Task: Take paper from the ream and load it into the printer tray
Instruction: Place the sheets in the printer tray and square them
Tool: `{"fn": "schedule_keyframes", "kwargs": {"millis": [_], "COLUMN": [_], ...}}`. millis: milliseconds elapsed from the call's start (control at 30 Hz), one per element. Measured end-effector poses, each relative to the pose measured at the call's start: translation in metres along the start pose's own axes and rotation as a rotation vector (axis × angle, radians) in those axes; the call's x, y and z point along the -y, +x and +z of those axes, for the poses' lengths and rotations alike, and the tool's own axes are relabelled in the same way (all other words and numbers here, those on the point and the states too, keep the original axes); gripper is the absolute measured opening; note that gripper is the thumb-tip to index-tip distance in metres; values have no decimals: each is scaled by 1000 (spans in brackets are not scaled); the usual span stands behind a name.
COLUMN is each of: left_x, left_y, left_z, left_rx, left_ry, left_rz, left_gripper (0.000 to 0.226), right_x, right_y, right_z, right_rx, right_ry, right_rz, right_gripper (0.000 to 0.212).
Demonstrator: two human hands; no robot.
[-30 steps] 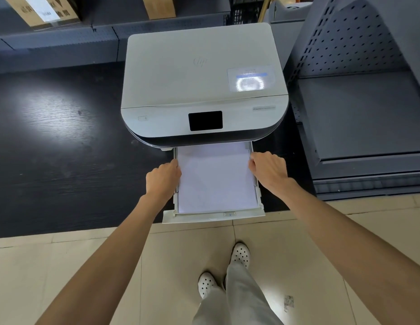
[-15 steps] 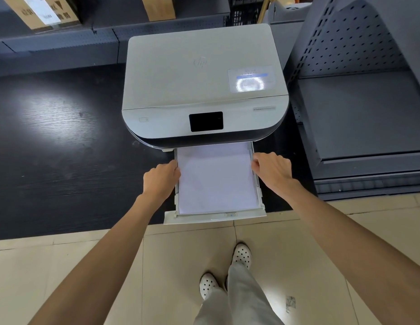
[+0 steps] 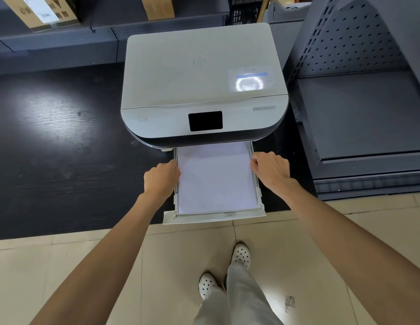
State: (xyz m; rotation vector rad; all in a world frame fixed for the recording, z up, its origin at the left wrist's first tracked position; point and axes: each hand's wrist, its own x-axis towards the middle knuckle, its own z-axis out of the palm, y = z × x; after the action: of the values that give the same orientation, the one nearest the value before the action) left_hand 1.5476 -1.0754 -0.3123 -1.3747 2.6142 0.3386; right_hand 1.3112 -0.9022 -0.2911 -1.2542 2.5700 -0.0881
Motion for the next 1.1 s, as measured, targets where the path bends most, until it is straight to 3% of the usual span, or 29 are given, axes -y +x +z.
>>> {"fn": "schedule_keyframes", "kwargs": {"millis": [833,1100], "left_x": [-8,-4], "left_y": [-6,-12], "left_z": [1,2], "left_rx": [9,26], "left_ry": [-16,-116], "left_rz": [-15,-86], "left_gripper": [23,22], "right_x": [8,2], "right_y": [1,-15], "right_z": [11,14], "right_rx": [12,7], "right_ry": [-64,-27], "right_rz": [35,18], "right_gripper": [27,20]}}
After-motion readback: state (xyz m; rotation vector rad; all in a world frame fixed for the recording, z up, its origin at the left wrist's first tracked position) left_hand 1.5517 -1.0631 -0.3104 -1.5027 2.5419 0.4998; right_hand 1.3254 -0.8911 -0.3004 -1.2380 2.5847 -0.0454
